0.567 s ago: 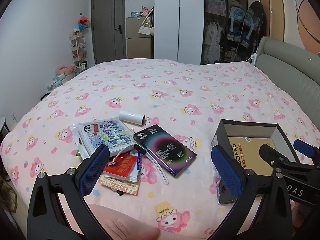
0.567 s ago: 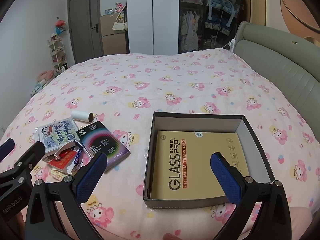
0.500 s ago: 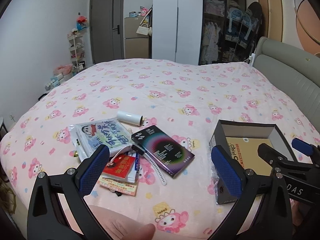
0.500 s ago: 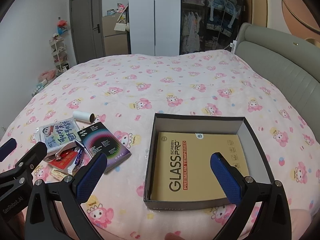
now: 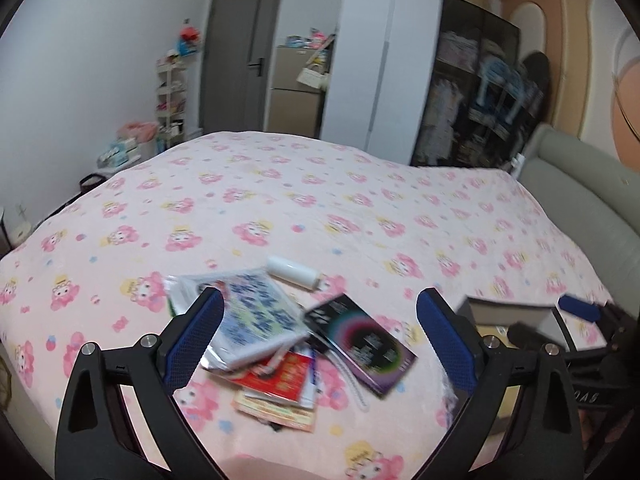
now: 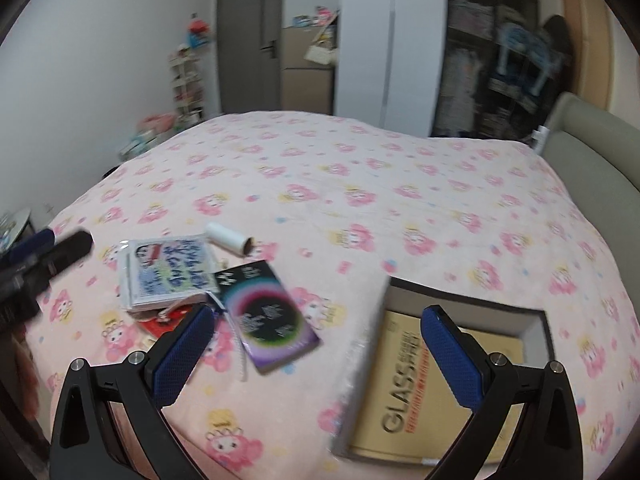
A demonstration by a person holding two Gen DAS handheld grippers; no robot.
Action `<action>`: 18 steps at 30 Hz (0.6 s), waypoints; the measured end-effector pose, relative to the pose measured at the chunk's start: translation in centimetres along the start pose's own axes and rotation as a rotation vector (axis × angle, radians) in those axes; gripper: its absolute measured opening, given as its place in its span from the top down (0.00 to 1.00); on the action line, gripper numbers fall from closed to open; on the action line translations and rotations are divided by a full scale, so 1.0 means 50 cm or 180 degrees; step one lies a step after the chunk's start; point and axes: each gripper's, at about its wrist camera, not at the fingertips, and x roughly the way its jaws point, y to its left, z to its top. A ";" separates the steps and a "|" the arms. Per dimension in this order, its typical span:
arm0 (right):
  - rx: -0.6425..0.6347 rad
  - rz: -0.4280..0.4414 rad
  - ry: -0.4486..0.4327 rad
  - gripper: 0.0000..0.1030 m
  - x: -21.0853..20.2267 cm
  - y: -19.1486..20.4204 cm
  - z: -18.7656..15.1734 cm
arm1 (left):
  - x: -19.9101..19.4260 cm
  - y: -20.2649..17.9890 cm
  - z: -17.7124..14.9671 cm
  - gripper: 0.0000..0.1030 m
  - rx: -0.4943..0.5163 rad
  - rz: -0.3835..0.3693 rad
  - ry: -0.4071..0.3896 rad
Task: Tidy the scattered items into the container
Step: 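Reach the right gripper toward the Shin-chan bead-art kit bag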
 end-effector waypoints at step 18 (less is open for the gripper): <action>-0.0259 0.0607 0.0822 0.60 0.319 0.204 0.038 | 0.247 0.282 -0.063 0.57 -0.1157 0.0835 0.1096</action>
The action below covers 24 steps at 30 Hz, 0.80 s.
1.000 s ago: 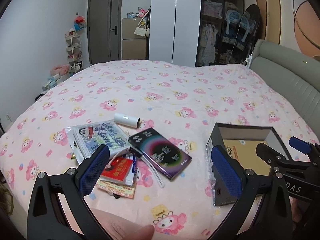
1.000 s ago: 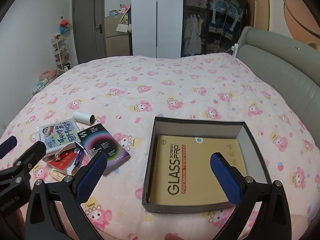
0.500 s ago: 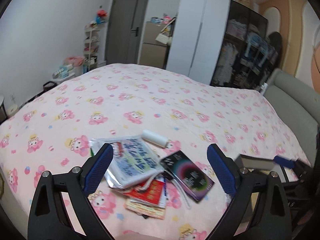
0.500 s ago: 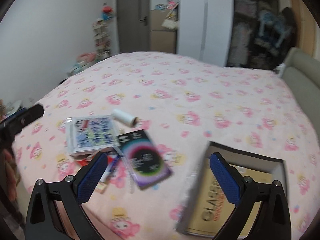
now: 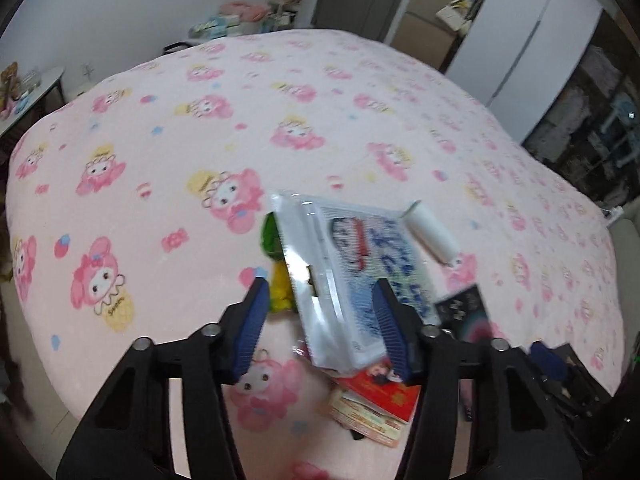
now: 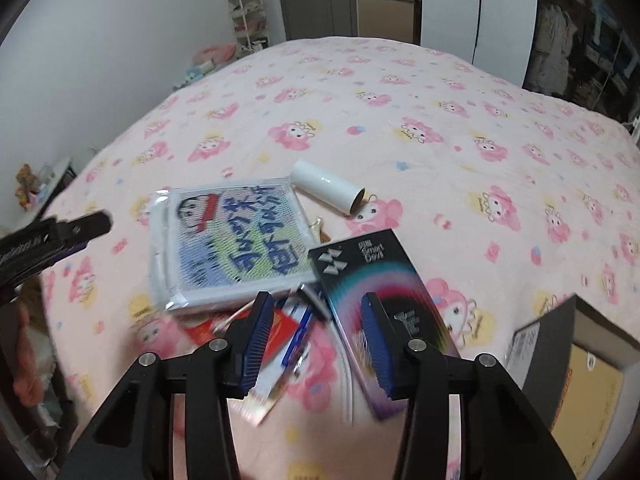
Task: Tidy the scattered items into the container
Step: 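Reach the right gripper toward the Shin-chan bead-art kit bag, then grasp the Shin-chan kit bag edge with the right gripper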
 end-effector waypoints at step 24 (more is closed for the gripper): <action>-0.0264 0.0280 0.0653 0.57 0.328 0.028 0.123 | 0.195 0.025 -0.020 0.47 -0.0616 -0.0140 0.0284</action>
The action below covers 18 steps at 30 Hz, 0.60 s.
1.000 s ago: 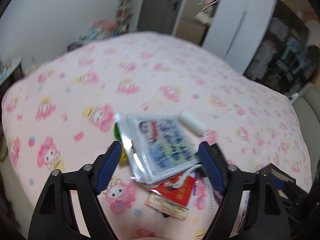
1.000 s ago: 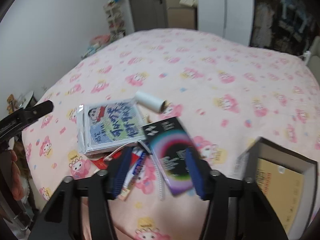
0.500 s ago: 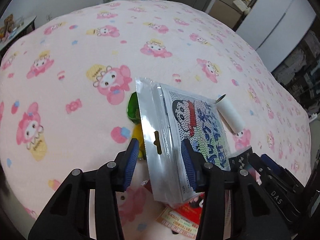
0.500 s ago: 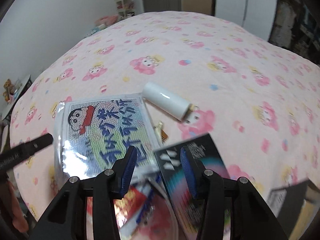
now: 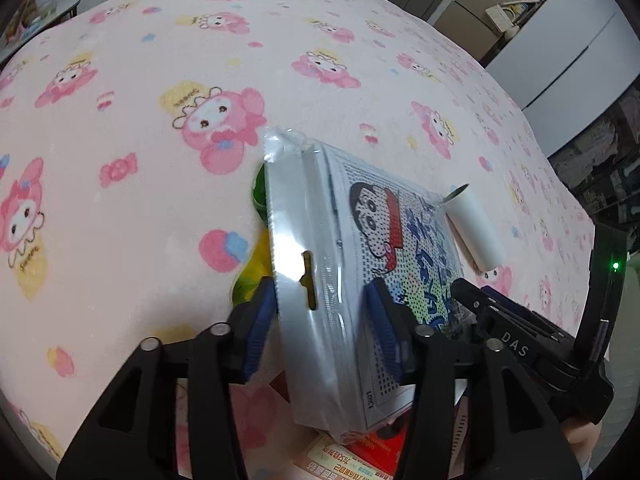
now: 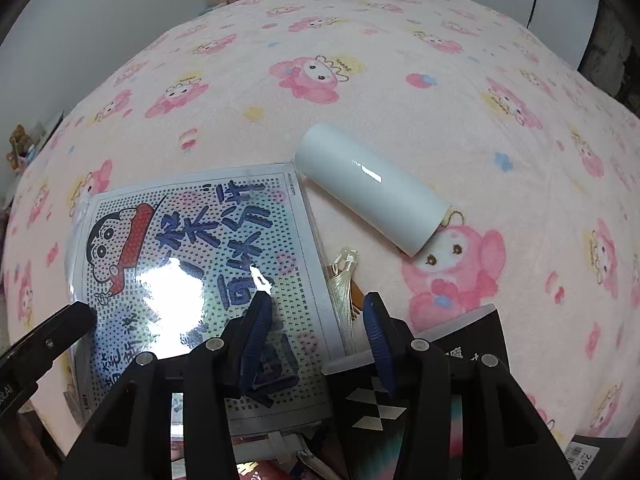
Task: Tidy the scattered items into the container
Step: 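Grasp the Shin-chan kit bag edge with the right gripper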
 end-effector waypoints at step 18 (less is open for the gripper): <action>-0.0034 0.0943 0.0373 0.47 -0.026 0.044 -0.056 | -0.021 0.035 0.008 0.70 -0.0157 0.0076 -0.0214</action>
